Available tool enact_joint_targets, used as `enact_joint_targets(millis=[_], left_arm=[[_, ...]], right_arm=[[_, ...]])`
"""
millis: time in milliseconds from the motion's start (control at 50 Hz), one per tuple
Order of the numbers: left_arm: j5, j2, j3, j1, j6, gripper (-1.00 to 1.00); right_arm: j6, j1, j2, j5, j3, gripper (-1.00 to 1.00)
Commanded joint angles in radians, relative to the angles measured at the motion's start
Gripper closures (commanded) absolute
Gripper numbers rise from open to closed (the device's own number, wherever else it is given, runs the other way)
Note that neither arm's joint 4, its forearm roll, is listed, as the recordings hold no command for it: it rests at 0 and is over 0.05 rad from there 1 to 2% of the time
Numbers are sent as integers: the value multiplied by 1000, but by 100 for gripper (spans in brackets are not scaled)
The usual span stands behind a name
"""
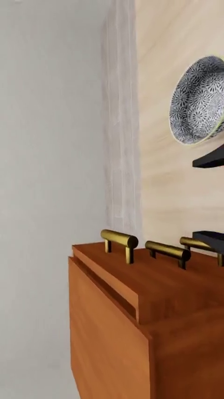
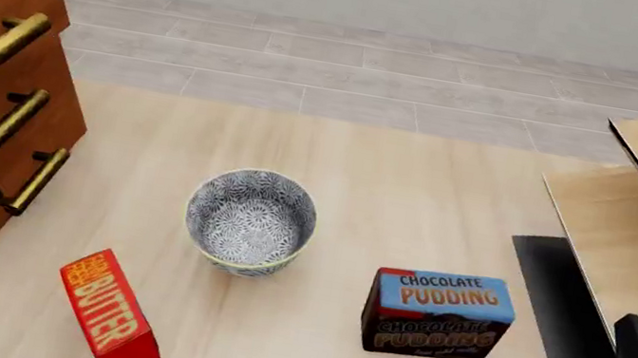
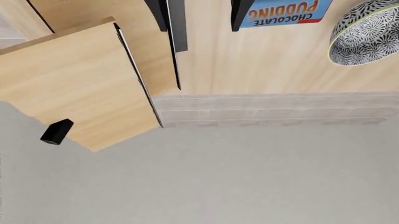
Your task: Close the top drawer of the cabinet and put the bowl on top of it.
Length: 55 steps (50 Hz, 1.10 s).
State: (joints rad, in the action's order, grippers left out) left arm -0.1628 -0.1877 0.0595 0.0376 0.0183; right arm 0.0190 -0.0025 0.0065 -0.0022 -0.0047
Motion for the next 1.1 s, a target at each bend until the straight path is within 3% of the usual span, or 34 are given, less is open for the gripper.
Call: enact_joint_targets(millis=[20,340,580,1100], left_arm=[[-163,-190,42,33,8,-100],[-306,-426,151,81,24,-100],[-413,-637,232,60,-15,-100],[-494,-821,309,17,-16,-100]], right_arm=[[2,0,-2,-3,2,-100],[-4,4,3,-6,3,-100],[-6,5,3,-7,4,-100],[2,-5,2,-8,3,-100]])
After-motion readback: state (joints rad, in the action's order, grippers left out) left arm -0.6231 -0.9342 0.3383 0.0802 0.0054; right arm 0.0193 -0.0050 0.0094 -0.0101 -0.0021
